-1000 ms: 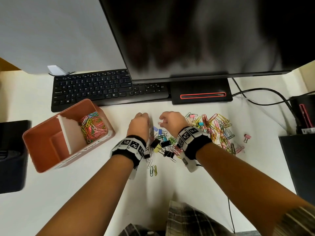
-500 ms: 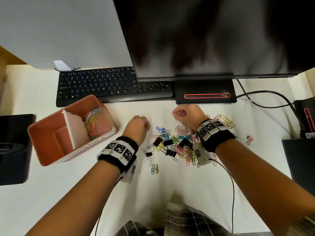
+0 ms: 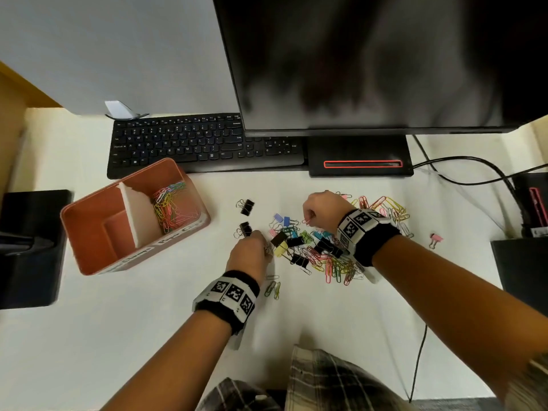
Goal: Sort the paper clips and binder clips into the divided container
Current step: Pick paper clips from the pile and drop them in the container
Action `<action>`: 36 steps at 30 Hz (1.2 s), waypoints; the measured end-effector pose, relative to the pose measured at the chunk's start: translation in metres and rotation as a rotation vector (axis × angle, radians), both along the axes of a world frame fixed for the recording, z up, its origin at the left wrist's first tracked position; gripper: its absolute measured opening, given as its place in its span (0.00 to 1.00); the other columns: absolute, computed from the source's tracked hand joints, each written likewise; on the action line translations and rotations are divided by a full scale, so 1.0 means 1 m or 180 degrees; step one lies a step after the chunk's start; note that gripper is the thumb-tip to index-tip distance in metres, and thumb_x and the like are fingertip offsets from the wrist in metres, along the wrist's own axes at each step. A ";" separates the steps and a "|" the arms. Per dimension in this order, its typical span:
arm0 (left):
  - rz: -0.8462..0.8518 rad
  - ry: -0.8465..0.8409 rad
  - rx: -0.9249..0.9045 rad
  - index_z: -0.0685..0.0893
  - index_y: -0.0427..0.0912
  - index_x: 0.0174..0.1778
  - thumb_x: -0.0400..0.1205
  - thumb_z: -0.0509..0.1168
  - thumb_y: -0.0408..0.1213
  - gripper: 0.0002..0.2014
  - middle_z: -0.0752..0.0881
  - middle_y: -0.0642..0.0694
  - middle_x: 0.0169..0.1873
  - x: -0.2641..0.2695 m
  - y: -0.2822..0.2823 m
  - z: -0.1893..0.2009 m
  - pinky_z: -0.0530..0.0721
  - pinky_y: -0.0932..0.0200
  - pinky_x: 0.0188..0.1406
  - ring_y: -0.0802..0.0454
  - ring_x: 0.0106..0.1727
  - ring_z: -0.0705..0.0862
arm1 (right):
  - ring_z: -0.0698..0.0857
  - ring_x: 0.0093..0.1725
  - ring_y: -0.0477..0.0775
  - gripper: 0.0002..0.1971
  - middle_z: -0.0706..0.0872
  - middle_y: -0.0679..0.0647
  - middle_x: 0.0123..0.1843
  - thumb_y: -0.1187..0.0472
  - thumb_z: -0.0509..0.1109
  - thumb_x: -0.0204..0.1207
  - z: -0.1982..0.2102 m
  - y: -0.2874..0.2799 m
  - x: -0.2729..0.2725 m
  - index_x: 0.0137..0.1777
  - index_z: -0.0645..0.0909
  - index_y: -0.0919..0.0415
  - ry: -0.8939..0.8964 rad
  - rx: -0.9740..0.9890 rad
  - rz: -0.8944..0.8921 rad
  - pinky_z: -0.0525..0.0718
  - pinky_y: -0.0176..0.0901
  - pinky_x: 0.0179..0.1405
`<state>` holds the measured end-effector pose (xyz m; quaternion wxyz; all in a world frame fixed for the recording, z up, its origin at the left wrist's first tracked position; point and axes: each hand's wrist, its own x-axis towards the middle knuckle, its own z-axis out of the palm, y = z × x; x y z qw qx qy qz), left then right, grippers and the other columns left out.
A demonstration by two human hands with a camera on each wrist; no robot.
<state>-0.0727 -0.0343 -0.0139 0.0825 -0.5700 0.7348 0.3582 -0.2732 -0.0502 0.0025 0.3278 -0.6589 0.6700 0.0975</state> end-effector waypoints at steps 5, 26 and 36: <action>-0.0161 -0.0138 -0.0248 0.84 0.36 0.48 0.78 0.61 0.28 0.08 0.79 0.38 0.54 -0.001 -0.016 -0.008 0.79 0.55 0.50 0.41 0.50 0.82 | 0.83 0.53 0.55 0.07 0.87 0.56 0.51 0.65 0.64 0.76 0.001 0.007 -0.004 0.49 0.83 0.61 -0.0139 -0.0006 -0.0211 0.78 0.41 0.49; -0.0033 0.0570 -0.0383 0.85 0.35 0.41 0.71 0.75 0.33 0.07 0.75 0.48 0.43 0.031 -0.021 -0.014 0.77 0.60 0.45 0.50 0.40 0.78 | 0.81 0.57 0.56 0.10 0.84 0.55 0.58 0.61 0.65 0.79 0.002 0.003 0.012 0.56 0.84 0.57 -0.0562 -0.0108 -0.0409 0.76 0.44 0.57; -0.0308 0.0611 -0.0453 0.86 0.33 0.46 0.73 0.72 0.28 0.07 0.81 0.41 0.49 0.039 -0.016 -0.013 0.82 0.54 0.49 0.42 0.45 0.83 | 0.81 0.58 0.56 0.12 0.85 0.57 0.59 0.60 0.68 0.76 -0.001 0.010 0.027 0.58 0.83 0.60 -0.0537 0.0076 -0.0208 0.76 0.45 0.57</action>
